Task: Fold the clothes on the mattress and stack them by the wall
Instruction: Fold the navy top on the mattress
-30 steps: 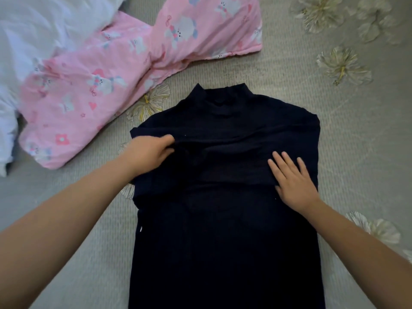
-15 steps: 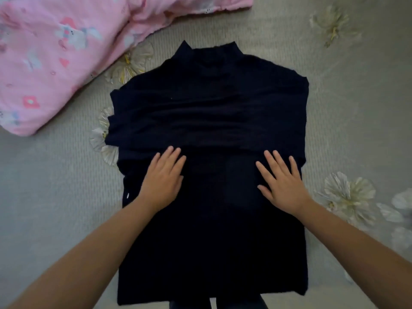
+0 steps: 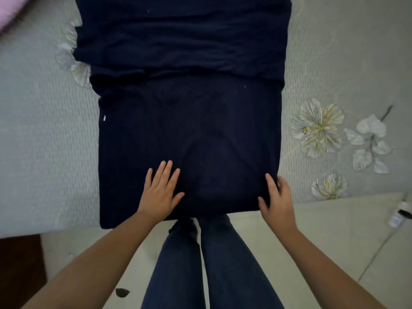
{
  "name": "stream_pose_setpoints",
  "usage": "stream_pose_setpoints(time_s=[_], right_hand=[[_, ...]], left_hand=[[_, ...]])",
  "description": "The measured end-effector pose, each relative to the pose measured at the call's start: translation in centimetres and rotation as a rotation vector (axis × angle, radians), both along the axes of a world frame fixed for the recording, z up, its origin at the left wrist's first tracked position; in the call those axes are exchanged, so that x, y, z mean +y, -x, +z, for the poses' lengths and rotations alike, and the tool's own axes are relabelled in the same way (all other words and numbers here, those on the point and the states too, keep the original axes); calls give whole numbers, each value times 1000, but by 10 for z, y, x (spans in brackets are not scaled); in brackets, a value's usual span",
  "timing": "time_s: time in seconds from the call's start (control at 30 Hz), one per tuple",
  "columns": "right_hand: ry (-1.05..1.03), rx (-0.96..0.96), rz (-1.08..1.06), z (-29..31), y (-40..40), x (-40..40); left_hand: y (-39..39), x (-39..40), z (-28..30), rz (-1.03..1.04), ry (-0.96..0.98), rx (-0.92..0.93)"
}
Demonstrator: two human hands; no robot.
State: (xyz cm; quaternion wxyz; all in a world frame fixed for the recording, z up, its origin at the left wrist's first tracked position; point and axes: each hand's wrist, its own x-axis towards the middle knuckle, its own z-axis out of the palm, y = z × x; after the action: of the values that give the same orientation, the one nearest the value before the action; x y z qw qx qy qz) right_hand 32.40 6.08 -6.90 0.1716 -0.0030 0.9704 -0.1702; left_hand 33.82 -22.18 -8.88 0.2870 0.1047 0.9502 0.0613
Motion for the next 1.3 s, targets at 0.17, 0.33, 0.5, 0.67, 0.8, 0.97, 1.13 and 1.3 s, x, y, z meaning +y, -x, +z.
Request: stream_pose_setpoints(time_s=[0.17,0.33,0.5,0.67,0.8,0.97,1.13,1.3], right_hand=[[-2,-173,-265,7,-29,-11],[58,-195,-277,41,-12,0],[556,-299,-815,73,54,7],[589,-244,-851,51,109,-22],[17,-188,-51,24,89,-46],[-427,-104,938,18,39,-39],[-682,-113,1162,13,28,-18],[-582,301,1296,7,54,-11]], left_hand=[[-26,-3,-13,-19,-11,80],[-67,10,-11,-30,-19,45],[-77,32,-16,101,47,-5],[-67,25,-10,197,-54,118],[-69,16,-3,228,-96,382],[-93,30,-7,130,-248,582],[-94,62,5,163,-291,464],[-83,80,9,317,-178,264]])
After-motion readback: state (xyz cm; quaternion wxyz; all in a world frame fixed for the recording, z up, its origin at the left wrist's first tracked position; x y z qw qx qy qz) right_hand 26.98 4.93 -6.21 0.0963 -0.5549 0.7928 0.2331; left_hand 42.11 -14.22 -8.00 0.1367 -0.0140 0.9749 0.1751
